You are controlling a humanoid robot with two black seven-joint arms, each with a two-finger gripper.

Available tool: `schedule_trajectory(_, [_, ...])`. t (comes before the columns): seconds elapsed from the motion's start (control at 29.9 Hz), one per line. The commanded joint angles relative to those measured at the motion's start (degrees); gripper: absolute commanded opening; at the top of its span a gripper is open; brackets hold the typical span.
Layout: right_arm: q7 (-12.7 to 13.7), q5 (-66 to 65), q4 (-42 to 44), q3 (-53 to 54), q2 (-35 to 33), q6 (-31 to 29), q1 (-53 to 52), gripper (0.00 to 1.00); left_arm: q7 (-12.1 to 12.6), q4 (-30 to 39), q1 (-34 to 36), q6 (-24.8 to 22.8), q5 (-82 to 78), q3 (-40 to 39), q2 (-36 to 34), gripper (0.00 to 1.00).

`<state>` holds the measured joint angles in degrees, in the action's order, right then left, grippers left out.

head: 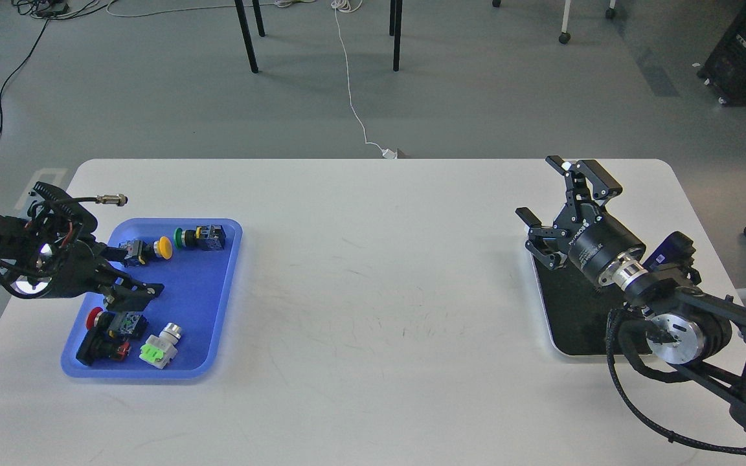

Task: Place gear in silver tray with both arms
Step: 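Reach into the blue tray and grasp another black gear with the left gripper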

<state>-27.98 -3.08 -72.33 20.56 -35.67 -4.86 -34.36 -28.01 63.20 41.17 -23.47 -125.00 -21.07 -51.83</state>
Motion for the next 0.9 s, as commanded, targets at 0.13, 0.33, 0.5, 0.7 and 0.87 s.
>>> schedule_trajectory(0.13, [-0.02,0.00,0.00,0.00,-0.02,0.03,0.00,0.97,0.01,-5.80,0.05,1.76,0.00,0.86,3.57,0.94])
schedule_trajectory(0.33, [-0.02,0.00,0.00,0.00,-0.10,0.03,0.00,0.97,0.01,-6.95,-0.48,1.76,0.00,0.95,4.54,0.89])
schedule_trajectory(0.5, [-0.02,0.00,0.00,0.00,-0.10,0.03,0.00,0.97,0.01,-6.95,-0.66,1.59,0.00,1.21,4.63,0.83])
schedule_trajectory(0.7, [-0.02,0.00,-0.09,0.00,-0.19,0.03,0.26,0.97,0.01,-7.04,-0.48,1.76,0.00,3.85,4.72,0.74])
schedule_trajectory(0.87, [-0.02,0.00,-0.09,0.00,-0.10,0.03,0.35,0.97,0.01,-7.91,-0.39,1.85,0.00,3.85,5.86,0.70])
